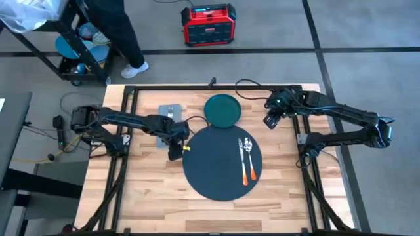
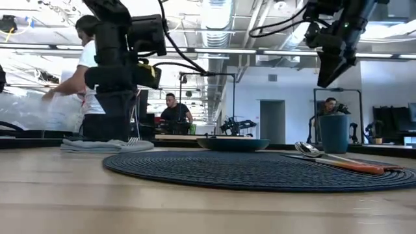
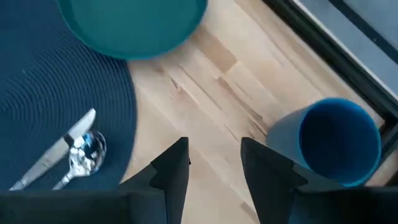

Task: Set table place
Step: Move the gray table napkin to the left of the blue placemat

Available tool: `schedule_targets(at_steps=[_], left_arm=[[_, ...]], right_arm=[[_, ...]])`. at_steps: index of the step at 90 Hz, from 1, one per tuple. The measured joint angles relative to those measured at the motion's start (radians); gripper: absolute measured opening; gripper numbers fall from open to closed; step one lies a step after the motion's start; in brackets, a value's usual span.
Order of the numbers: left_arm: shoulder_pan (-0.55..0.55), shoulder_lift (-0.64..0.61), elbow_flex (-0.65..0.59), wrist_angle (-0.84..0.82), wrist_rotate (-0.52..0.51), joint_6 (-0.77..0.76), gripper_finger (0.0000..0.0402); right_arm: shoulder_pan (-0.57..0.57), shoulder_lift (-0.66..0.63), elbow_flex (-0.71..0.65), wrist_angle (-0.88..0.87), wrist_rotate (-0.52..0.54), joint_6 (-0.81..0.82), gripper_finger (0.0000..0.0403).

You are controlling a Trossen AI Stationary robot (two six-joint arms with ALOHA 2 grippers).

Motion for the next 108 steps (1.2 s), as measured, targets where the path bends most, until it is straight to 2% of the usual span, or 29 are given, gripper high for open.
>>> schedule_targets(at_steps=[11, 56, 73, 94, 108], left_arm=[[-0.008, 0.0, -0.024, 0.03, -0.042, 0.016, 0.0198], [-0.01, -0.001, -0.139, 0.144, -0.048, 0.02, 0.0187], [0.001, -0.002, -0.144, 0.148, -0.077, 0.01, 0.0131], [0.034, -0.002, -0.144, 0.143, -0.087, -0.009, 0.0014], [0.031, 0.001, -0.133, 0.131, -0.09, -0.043, 0.0003]], right_arm=[[0.0, 0.0, 0.0, 0.023, -0.002, 0.0, 0.0132], [0.0, 0.0, 0.0, 0.024, -0.003, 0.002, 0.0132], [0.0, 0.0, 0.0, 0.025, -0.003, 0.002, 0.0132], [0.0, 0.0, 0.015, 0.026, -0.003, 0.001, 0.0132], [0.0, 0.0, 0.057, 0.025, -0.003, -0.002, 0.0132]])
